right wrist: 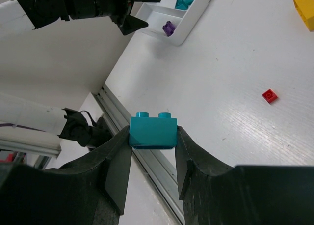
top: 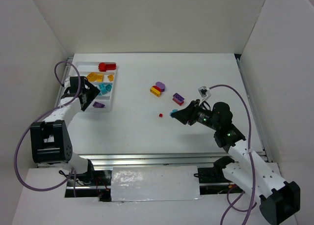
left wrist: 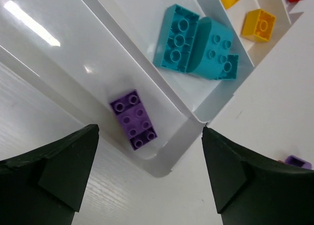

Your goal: Sort the legos into containers by color

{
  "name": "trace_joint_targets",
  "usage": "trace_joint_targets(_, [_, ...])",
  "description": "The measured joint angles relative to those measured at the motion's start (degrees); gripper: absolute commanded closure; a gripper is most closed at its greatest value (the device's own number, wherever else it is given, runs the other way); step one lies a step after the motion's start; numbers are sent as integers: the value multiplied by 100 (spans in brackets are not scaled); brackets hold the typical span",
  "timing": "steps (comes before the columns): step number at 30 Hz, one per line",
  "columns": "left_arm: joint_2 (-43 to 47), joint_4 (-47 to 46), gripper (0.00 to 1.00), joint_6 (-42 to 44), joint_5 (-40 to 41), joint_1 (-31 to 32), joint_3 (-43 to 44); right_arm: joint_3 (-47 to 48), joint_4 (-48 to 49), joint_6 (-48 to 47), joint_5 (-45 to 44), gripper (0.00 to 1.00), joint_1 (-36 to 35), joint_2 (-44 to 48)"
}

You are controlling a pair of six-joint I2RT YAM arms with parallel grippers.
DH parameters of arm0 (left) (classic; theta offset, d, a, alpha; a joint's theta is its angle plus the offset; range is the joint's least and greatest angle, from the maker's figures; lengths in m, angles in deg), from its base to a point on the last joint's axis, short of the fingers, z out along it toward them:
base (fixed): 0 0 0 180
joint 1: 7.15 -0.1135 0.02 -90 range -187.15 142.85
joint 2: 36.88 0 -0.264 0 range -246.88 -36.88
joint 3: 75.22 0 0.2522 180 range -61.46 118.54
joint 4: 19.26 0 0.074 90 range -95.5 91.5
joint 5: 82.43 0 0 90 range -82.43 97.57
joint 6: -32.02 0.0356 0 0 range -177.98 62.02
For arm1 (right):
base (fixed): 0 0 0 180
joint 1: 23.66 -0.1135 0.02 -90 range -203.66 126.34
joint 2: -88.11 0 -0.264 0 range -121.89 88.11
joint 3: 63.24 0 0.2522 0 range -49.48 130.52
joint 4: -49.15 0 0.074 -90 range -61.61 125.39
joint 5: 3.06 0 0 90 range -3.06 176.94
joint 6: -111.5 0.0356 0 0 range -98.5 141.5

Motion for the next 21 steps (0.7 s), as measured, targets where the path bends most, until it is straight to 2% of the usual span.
trace_joint_targets(4, [162,-42,1,149,-374,96,-2,94,-92,26,0,100,0,-162])
trace_joint_targets(7, [774,-343,0,525,-901,581,-66,269,-188,105,81,100,0,-328])
trace_joint_targets(12, [1974,-1613,1,1399,-2677,2159,-232,560,-138,363,590,100,15,-428])
trace_joint_targets(15, [2568,-2354,1,2107,-3447,3217,-623,678,74,623,1163,100,35,-507])
trace_joint_targets(18, [3342,-2739,0,2863,-3744,4146,-1357,772,243,866,1768,100,44,-645])
trace_joint_targets(21, [4046,-2780,1,3497,-3790,4658,-1871,944,127,968,2380,100,42,-822])
